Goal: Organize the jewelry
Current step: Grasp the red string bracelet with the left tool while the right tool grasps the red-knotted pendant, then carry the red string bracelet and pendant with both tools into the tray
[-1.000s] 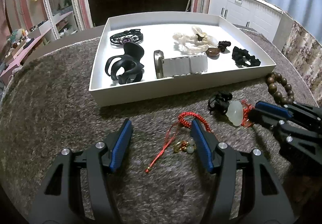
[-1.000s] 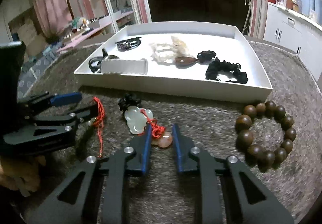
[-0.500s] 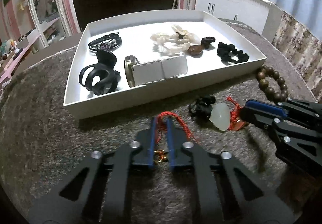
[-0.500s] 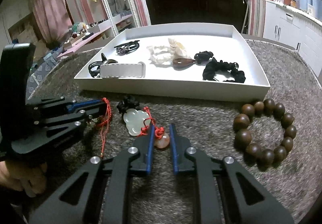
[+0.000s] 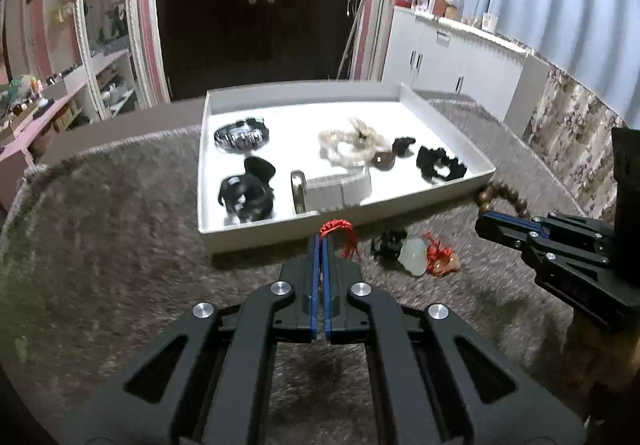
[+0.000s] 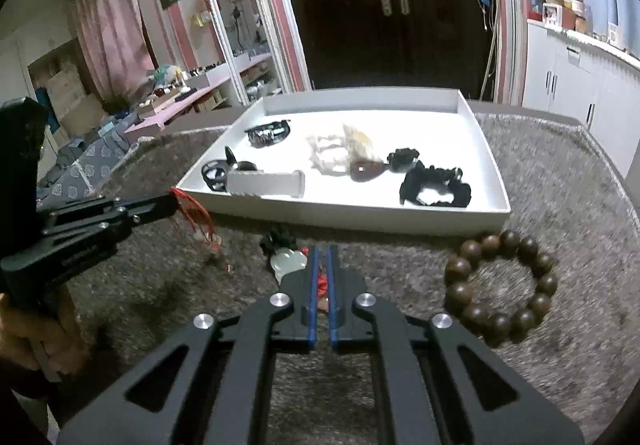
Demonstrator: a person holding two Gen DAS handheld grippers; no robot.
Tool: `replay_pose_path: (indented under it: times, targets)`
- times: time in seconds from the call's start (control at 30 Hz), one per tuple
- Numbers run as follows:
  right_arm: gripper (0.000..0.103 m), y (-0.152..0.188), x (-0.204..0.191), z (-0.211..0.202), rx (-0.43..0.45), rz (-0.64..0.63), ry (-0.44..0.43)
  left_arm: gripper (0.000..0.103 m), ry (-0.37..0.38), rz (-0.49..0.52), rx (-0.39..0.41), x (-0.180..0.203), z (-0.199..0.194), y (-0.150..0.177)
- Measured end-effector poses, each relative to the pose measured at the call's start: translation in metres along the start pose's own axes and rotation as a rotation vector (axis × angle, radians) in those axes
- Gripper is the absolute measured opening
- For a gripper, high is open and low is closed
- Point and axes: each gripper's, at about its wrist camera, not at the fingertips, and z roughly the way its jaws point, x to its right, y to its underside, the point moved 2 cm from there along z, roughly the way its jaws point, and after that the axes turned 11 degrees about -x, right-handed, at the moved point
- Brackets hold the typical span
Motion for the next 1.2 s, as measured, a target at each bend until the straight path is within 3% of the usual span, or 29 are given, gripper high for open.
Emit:
replay_pose_path:
  times: [0.2,0.47,0.57,0.63,0.67,0.7,0.8,0.97,1.2]
  targets:
    - [0.014,0.003,-0.004,0.016,-0.055,-0.034,-0.013,0.0,-0.006,-0.004,0.022,-0.002,-0.012,-0.002]
    - [0.014,-0.001,-0.003,0.041,-0.089,-0.026,-0.019,0.0,-0.004,-0.006,-0.01,-0.003,0.0,0.004]
    - [0.028,-0.005,-0.006,0.044,-0.092,-0.033,-0.011,0.0,-0.002,-0.007,-0.014,-0.004,0.002,0.004]
    - [0.027,-0.006,-0.008,0.048,-0.105,-0.04,-0.019,0.0,-0.001,-0.006,-0.014,-0.004,0.003,0.004]
    - [0.02,-0.005,-0.008,0.051,-0.117,-0.041,-0.021,0.0,-0.001,-0.007,-0.015,-0.004,0.003,0.004]
    - [0.006,-0.004,-0.008,0.054,-0.132,-0.04,-0.021,0.0,-0.001,-0.007,-0.016,-0.004,0.003,0.004]
    - [0.003,-0.003,-0.008,0.056,-0.138,-0.04,-0.023,0.0,-0.002,-0.005,-0.018,-0.004,0.004,0.004]
    - [0.003,-0.02,-0.005,0.016,-0.025,-0.023,-0.044,0.0,-0.009,-0.001,0.001,-0.006,-0.005,-0.003]
    - [0.003,-0.061,-0.002,-0.025,0.077,-0.034,-0.056,0.0,-0.029,0.016,0.078,-0.008,-0.032,-0.04]
